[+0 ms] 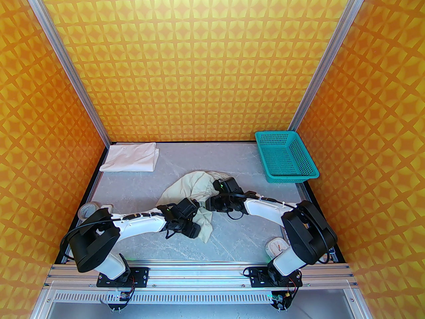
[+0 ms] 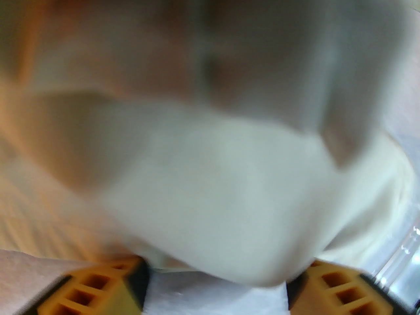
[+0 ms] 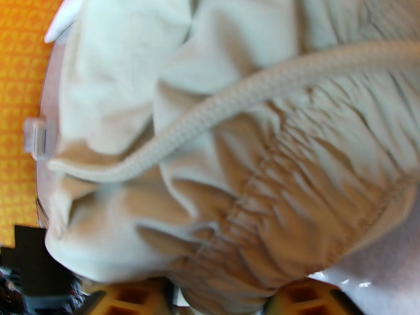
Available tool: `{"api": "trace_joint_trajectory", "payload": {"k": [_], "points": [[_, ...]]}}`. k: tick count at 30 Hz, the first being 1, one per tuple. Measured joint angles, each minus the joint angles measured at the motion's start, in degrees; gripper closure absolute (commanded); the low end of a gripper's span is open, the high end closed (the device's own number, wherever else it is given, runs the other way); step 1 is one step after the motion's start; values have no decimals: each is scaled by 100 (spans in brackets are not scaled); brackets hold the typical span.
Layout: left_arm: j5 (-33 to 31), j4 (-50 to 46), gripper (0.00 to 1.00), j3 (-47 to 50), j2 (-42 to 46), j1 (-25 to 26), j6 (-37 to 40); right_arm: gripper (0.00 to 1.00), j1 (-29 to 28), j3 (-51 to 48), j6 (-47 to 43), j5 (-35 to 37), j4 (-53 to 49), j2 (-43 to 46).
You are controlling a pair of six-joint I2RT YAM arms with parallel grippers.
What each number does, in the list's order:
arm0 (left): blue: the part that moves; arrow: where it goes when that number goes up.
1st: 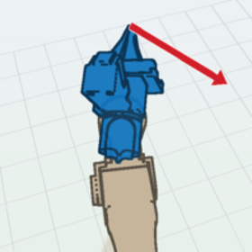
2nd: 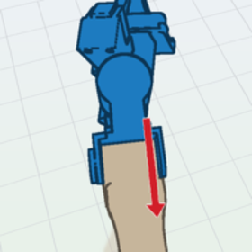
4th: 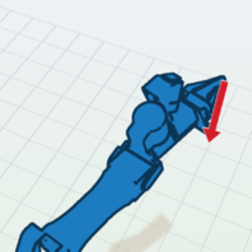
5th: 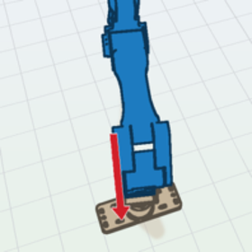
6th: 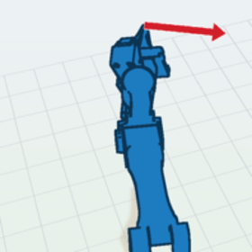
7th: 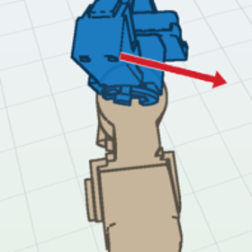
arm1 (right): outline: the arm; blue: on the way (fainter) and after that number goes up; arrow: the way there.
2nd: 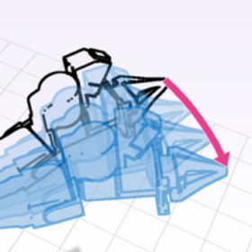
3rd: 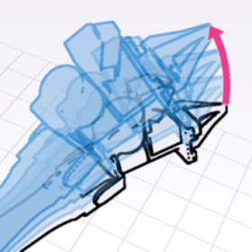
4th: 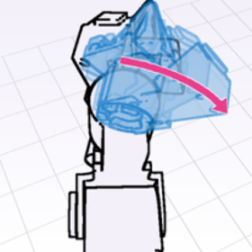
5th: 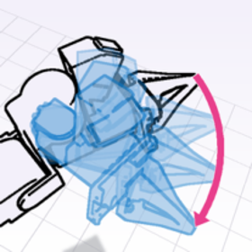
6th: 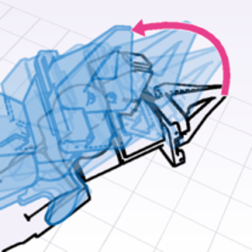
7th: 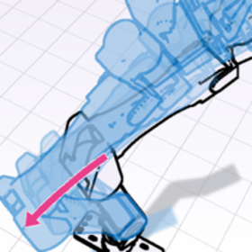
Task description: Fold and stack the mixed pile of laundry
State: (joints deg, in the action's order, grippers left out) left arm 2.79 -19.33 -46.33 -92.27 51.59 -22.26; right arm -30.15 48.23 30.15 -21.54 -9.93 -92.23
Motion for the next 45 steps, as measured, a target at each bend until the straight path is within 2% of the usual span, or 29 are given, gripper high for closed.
{"api": "trace_joint_trajectory", "payload": {"k": [1,3,8,10,17,21,28,31,34,37,41,42,44,45], "points": [[-22,229,100,57,-24,0,9,90,4,50,35,2,15,0],[-79,800,100,304,11,17,9,99,35,136,-4,13,28,66],[-411,1532,100,898,634,-28,24,100,186,313,-118,240,-417,719],[-555,1609,100,1060,1152,-190,50,100,236,555,-278,446,-732,1080],[-879,1602,100,1126,3807,-1423,452,100,282,1676,-1163,1202,-1705,2332],[-970,1080,100,365,4675,-1803,1080,100,280,2277,-1674,1351,-2149,2804],[-866,-11,100,-1818,5217,-1823,2170,100,280,3499,-2236,1495,-3080,3523],[-715,-603,100,-2898,5143,-1823,2450,100,282,4306,-2295,1609,-3541,3637],[-697,-1381,100,-4245,4666,-1823,2533,100,280,5178,-2240,1843,-4063,3541],[-765,-2068,100,-5534,3742,-1954,2483,100,286,5764,-2105,2044,-4444,3174],[-577,-2612,100,-6314,2188,-2599,2378,99,723,5458,-1836,1766,-4461,2382],[-411,-2702,99,-6371,1746,-2802,2356,92,916,5219,-1733,1574,-4354,2118],[-24,-2750,86,-6393,811,-3200,2295,77,1276,4695,-1537,1211,-4022,1499],[133,-2736,83,-6387,275,-3364,2245,68,1449,4419,-1434,1036,-3797,1067]]}}
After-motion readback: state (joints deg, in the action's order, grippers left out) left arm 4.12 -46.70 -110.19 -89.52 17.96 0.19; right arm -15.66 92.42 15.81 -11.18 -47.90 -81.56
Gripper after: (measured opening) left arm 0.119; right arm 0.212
